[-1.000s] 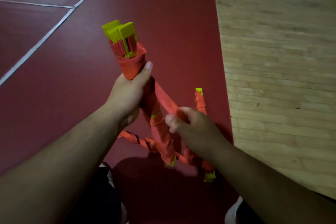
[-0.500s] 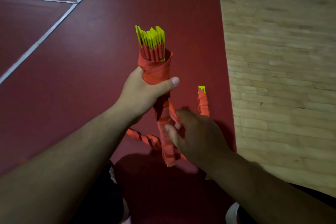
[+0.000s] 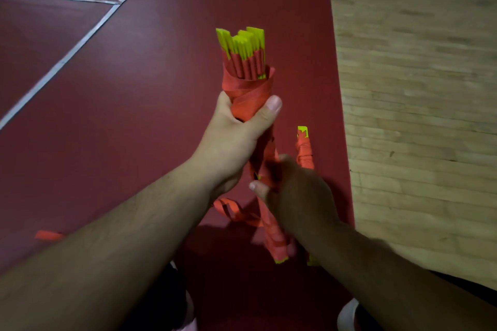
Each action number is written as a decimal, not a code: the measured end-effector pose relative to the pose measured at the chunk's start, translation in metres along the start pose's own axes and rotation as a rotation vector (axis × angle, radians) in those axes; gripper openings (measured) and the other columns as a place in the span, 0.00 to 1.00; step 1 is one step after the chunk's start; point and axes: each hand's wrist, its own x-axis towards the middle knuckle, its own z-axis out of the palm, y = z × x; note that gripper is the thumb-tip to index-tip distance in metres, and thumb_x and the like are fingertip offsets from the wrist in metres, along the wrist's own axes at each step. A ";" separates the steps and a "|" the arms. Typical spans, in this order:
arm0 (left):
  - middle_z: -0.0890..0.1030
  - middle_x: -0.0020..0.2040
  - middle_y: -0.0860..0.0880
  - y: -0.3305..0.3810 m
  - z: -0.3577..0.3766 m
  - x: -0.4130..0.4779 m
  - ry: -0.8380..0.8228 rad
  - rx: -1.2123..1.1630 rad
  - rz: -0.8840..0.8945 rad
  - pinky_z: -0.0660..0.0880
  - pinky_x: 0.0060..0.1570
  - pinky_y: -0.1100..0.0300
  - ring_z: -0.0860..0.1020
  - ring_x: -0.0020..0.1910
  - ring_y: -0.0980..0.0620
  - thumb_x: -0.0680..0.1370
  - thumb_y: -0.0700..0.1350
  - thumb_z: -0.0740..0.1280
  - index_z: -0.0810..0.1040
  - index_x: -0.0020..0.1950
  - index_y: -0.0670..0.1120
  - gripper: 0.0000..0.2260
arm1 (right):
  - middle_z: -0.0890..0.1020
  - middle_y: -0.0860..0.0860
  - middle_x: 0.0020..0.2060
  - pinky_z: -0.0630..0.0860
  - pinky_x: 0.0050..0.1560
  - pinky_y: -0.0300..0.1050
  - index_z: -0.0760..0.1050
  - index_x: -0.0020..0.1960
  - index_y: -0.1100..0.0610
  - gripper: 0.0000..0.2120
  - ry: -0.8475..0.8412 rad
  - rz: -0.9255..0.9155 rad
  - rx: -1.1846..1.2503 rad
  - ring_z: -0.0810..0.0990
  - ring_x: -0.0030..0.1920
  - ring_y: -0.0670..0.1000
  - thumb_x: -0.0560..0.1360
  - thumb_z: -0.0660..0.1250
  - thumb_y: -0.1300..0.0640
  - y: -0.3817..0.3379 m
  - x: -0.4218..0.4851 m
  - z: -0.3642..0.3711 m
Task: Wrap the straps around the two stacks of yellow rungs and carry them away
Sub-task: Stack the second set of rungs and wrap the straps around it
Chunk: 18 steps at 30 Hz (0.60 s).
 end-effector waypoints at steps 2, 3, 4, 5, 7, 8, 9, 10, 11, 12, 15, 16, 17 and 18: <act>0.81 0.44 0.56 0.002 0.001 0.000 0.025 -0.014 -0.016 0.77 0.46 0.56 0.80 0.44 0.56 0.70 0.52 0.75 0.74 0.61 0.54 0.21 | 0.83 0.48 0.52 0.75 0.48 0.48 0.72 0.62 0.46 0.20 0.007 -0.012 -0.049 0.81 0.54 0.57 0.75 0.66 0.37 0.002 0.002 -0.001; 0.81 0.42 0.56 0.004 -0.002 0.001 0.023 -0.003 -0.036 0.77 0.44 0.56 0.80 0.43 0.56 0.71 0.52 0.76 0.75 0.59 0.54 0.20 | 0.83 0.48 0.51 0.74 0.46 0.47 0.73 0.62 0.46 0.19 -0.003 -0.017 -0.058 0.81 0.53 0.57 0.75 0.66 0.38 0.003 0.003 -0.001; 0.80 0.42 0.56 0.008 -0.004 0.001 -0.003 0.024 -0.062 0.78 0.43 0.55 0.80 0.41 0.56 0.72 0.51 0.76 0.75 0.58 0.53 0.18 | 0.83 0.48 0.50 0.74 0.45 0.47 0.74 0.61 0.46 0.19 -0.016 -0.024 -0.048 0.81 0.52 0.56 0.75 0.66 0.38 0.005 0.004 -0.003; 0.81 0.42 0.55 0.013 -0.008 0.002 -0.049 0.064 -0.089 0.78 0.43 0.55 0.81 0.41 0.57 0.73 0.51 0.75 0.76 0.57 0.52 0.16 | 0.83 0.48 0.49 0.75 0.45 0.46 0.74 0.60 0.47 0.18 -0.039 -0.023 -0.019 0.82 0.51 0.56 0.75 0.66 0.38 0.006 0.006 -0.005; 0.83 0.46 0.54 0.020 -0.017 0.004 -0.175 0.116 -0.126 0.78 0.49 0.52 0.81 0.44 0.57 0.71 0.53 0.75 0.77 0.55 0.52 0.15 | 0.83 0.48 0.46 0.78 0.46 0.49 0.75 0.55 0.48 0.19 -0.107 -0.044 0.067 0.82 0.49 0.55 0.73 0.66 0.37 0.011 0.010 -0.012; 0.83 0.50 0.52 0.022 -0.023 0.005 -0.242 0.103 -0.120 0.78 0.54 0.48 0.82 0.49 0.55 0.69 0.54 0.76 0.78 0.55 0.50 0.18 | 0.83 0.48 0.44 0.78 0.46 0.51 0.75 0.53 0.49 0.20 -0.146 -0.079 0.099 0.82 0.47 0.54 0.71 0.66 0.35 0.014 0.012 -0.014; 0.84 0.53 0.49 0.022 -0.029 0.007 -0.309 0.060 -0.101 0.77 0.59 0.45 0.82 0.53 0.51 0.66 0.55 0.78 0.78 0.57 0.48 0.23 | 0.82 0.47 0.43 0.77 0.46 0.52 0.74 0.51 0.48 0.21 -0.182 -0.121 0.112 0.81 0.46 0.54 0.69 0.65 0.33 0.014 0.013 -0.017; 0.84 0.55 0.47 0.023 -0.035 0.009 -0.368 0.020 -0.080 0.77 0.61 0.46 0.82 0.56 0.47 0.63 0.56 0.80 0.78 0.59 0.46 0.29 | 0.82 0.47 0.43 0.77 0.45 0.52 0.73 0.50 0.48 0.21 -0.217 -0.164 0.109 0.81 0.45 0.54 0.68 0.63 0.32 0.014 0.013 -0.018; 0.85 0.56 0.45 0.023 -0.039 0.010 -0.409 0.002 -0.064 0.78 0.60 0.48 0.82 0.57 0.45 0.61 0.58 0.81 0.78 0.60 0.44 0.32 | 0.82 0.46 0.43 0.77 0.45 0.52 0.73 0.50 0.47 0.22 -0.244 -0.195 0.102 0.81 0.45 0.54 0.67 0.63 0.32 0.012 0.012 -0.017; 0.85 0.54 0.44 0.023 -0.042 0.011 -0.426 0.011 -0.050 0.78 0.58 0.51 0.82 0.57 0.45 0.61 0.59 0.80 0.79 0.59 0.44 0.32 | 0.82 0.46 0.43 0.77 0.45 0.52 0.73 0.51 0.47 0.23 -0.260 -0.212 0.101 0.81 0.45 0.53 0.66 0.63 0.31 0.011 0.011 -0.017; 0.86 0.52 0.44 0.022 -0.045 0.012 -0.332 0.048 -0.029 0.79 0.54 0.55 0.83 0.54 0.46 0.68 0.52 0.76 0.85 0.51 0.44 0.15 | 0.82 0.44 0.41 0.76 0.45 0.47 0.77 0.54 0.48 0.21 -0.259 -0.180 0.127 0.81 0.44 0.47 0.69 0.72 0.35 0.009 0.014 -0.021; 0.86 0.51 0.44 0.020 -0.044 0.013 -0.272 0.029 -0.054 0.80 0.52 0.56 0.84 0.53 0.46 0.71 0.48 0.72 0.84 0.51 0.43 0.13 | 0.83 0.43 0.40 0.76 0.44 0.45 0.79 0.53 0.48 0.19 -0.232 -0.149 0.167 0.81 0.42 0.43 0.69 0.74 0.38 0.010 0.016 -0.024; 0.86 0.50 0.43 0.018 -0.044 0.013 -0.214 0.013 -0.072 0.80 0.50 0.56 0.84 0.51 0.46 0.72 0.47 0.70 0.82 0.51 0.41 0.13 | 0.83 0.42 0.39 0.76 0.44 0.44 0.80 0.53 0.48 0.19 -0.199 -0.125 0.200 0.80 0.41 0.41 0.68 0.75 0.39 0.011 0.018 -0.026; 0.85 0.48 0.43 0.015 -0.042 0.013 -0.168 0.012 -0.079 0.81 0.48 0.56 0.84 0.49 0.45 0.72 0.46 0.70 0.81 0.51 0.40 0.12 | 0.83 0.42 0.39 0.77 0.44 0.45 0.80 0.53 0.48 0.19 -0.174 -0.116 0.214 0.80 0.41 0.41 0.68 0.75 0.38 0.011 0.020 -0.028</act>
